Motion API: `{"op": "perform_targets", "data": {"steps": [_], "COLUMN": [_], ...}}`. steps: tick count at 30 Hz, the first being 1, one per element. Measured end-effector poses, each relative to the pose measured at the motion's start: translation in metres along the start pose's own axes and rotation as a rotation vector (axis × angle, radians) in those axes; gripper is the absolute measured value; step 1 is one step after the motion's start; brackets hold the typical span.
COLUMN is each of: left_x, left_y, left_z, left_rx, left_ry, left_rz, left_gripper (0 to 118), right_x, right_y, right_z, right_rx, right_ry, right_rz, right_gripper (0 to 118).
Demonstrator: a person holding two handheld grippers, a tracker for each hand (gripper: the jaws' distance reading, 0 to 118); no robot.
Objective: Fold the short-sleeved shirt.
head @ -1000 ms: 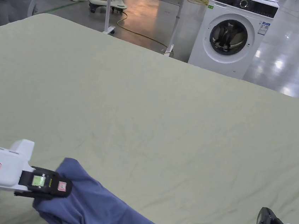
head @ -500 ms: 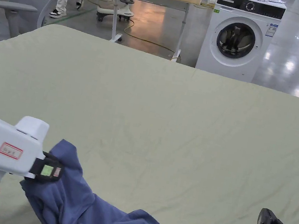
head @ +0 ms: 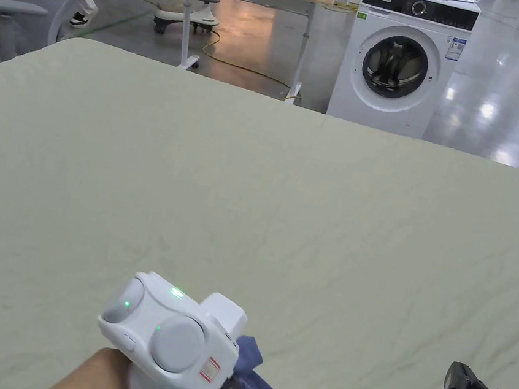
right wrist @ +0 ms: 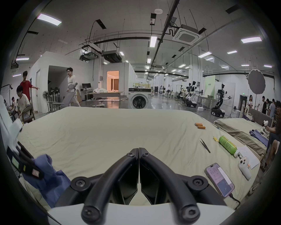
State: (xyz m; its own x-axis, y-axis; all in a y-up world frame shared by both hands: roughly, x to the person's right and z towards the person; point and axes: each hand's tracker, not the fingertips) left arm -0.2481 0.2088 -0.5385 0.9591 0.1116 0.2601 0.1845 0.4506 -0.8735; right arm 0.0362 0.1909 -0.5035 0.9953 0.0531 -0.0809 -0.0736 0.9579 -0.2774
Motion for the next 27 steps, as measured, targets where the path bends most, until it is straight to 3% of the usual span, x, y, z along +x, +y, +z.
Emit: {"op": "perform_targets", "data": {"steps": [11,18,23,25,27], "left_x": [0.027,0.004,-0.023,-0.029,-0.029], "left_y": [-0.011,-0.014,-0.014,-0.016,-0.018], "left_z": [-0.031,-0.025,-0.004,-0.008,-0.024], "left_rx": [0.015,0.036,0.135,0.155,0.116], "left_ry": [-0.06,-0.289,-0.492,-0.465,-0.373], "left_rz": [0.087,0.197,0.266,0.284,0.287], "left_gripper": [13,43,43,39,24], "right_x": [0.004,0.003,0.006,0.006,0.006], "right_y": [-0.003,-0.004,-0.003,-0.003,-0.003], "right_z": [0.003,0.005,0.007,0.007,0.008], "right_rx": [-0.007,-0.01,-0.01,-0.01,-0.012], "right_ry": [-0.017,-0.009,-0.017,-0.019,-0.019], "right_rz": [0.001,0.004,0.004,0.003,0.001], "right_gripper": [0,0,0,0,0]}}
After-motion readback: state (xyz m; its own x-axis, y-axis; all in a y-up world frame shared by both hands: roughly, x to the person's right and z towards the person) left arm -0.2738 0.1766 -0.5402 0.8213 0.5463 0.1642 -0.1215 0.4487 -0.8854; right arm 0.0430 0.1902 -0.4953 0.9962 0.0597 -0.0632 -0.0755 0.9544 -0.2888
